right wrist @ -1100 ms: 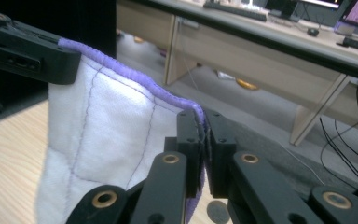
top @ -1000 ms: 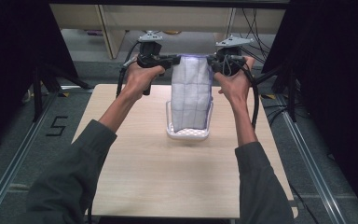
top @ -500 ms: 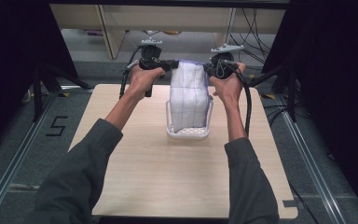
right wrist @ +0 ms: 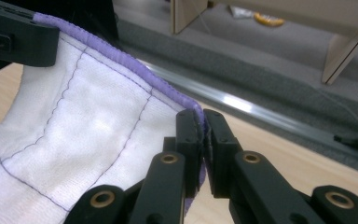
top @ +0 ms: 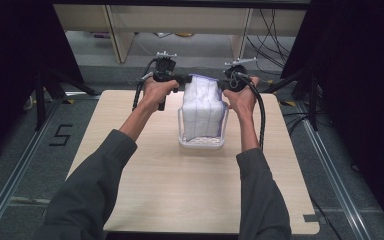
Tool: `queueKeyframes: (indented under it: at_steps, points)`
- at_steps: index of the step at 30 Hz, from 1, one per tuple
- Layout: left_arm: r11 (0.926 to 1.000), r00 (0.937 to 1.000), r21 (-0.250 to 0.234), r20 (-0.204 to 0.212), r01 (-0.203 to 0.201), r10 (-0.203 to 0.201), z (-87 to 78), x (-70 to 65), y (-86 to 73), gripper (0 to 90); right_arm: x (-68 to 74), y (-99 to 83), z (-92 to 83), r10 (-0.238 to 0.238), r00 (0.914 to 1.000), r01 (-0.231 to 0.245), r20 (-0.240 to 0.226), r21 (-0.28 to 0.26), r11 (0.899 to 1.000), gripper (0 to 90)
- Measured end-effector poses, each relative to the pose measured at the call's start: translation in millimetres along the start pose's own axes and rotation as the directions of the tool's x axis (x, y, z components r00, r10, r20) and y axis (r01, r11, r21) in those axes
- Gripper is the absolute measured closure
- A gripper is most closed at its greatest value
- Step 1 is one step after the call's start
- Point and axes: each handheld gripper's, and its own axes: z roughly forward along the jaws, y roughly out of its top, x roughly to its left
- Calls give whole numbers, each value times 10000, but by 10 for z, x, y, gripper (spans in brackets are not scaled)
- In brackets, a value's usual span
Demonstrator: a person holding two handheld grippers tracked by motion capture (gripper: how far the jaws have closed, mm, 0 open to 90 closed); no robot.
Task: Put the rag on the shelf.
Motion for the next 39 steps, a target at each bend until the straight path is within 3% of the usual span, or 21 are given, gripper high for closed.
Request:
queueKeyframes:
  at_steps: [3,4,5,7,10,16,19,20,22,24,25,26,28,30,32,33,38,39]
  points:
    - [9998,10000,208,-75,38,-36,47,23,-73,836,-19,-65,61,-20,10000,24,-90,382,9993,854]
    - [9996,9999,270,-107,45,-42,64,30,-100,836,-8,-82,68,259,9996,-251,-137,571,9981,854]
    - [9996,9999,274,-131,74,-71,73,34,-114,836,-19,-99,81,140,9997,-127,-184,659,9977,853]
    - [9991,9999,419,-88,81,-77,91,42,-151,835,-41,-148,123,341,9984,-295,-461,973,9948,844]
    - [9975,10000,708,-65,-49,53,111,49,-205,833,-71,-181,147,377,9977,-308,-571,1178,9926,832]
    - [9955,9996,916,-200,225,-207,126,80,-287,821,-126,-285,212,320,9967,-210,-750,1431,9895,806]
    - [9943,9992,1002,-177,364,-348,117,105,-316,787,-160,-334,222,538,9961,-430,-703,1476,9881,773]
    - [9936,9990,1039,-141,437,-424,111,115,-324,755,-158,-356,208,1007,9927,-879,-662,1729,9810,757]
    - [9934,9984,1025,-300,511,-483,91,132,-327,743,-174,-362,205,916,9936,-802,-663,1584,9841,739]
    - [9934,9977,969,-350,613,-581,55,152,-318,704,-196,-363,192,1214,9903,-1100,-678,1528,9821,685]
    - [9936,9978,948,-337,606,-576,39,158,-314,700,-216,-363,187,872,9942,-774,-627,1445,9865,683]
    - [9938,9983,987,-340,506,-475,5,176,-308,693,-215,-358,167,873,9948,-782,-525,1564,9846,673]
    - [9943,9976,871,-380,617,-586,-27,192,-306,682,-214,-359,133,1286,9900,-1174,-575,1681,9788,655]
    - [9942,9979,929,-418,535,-497,-75,228,-308,678,-240,-361,103,1290,9904,-1196,-503,1582,9801,651]
    - [9945,9970,831,-504,631,-590,-105,243,-318,673,-254,-356,64,1213,9916,-1130,-444,1566,9812,643]
    - [9949,9973,828,-519,571,-529,-123,257,-321,672,-267,-356,59,1051,9936,-991,-403,1305,9865,637]
    - [9962,9974,659,-474,578,-548,-208,267,-319,665,-272,-328,-29,1200,9922,-1152,-346,1177,9863,621]
    - [9965,9975,628,-481,544,-514,-225,265,-318,664,-296,-321,-50,997,9945,-950,-332,1216,9880,621]
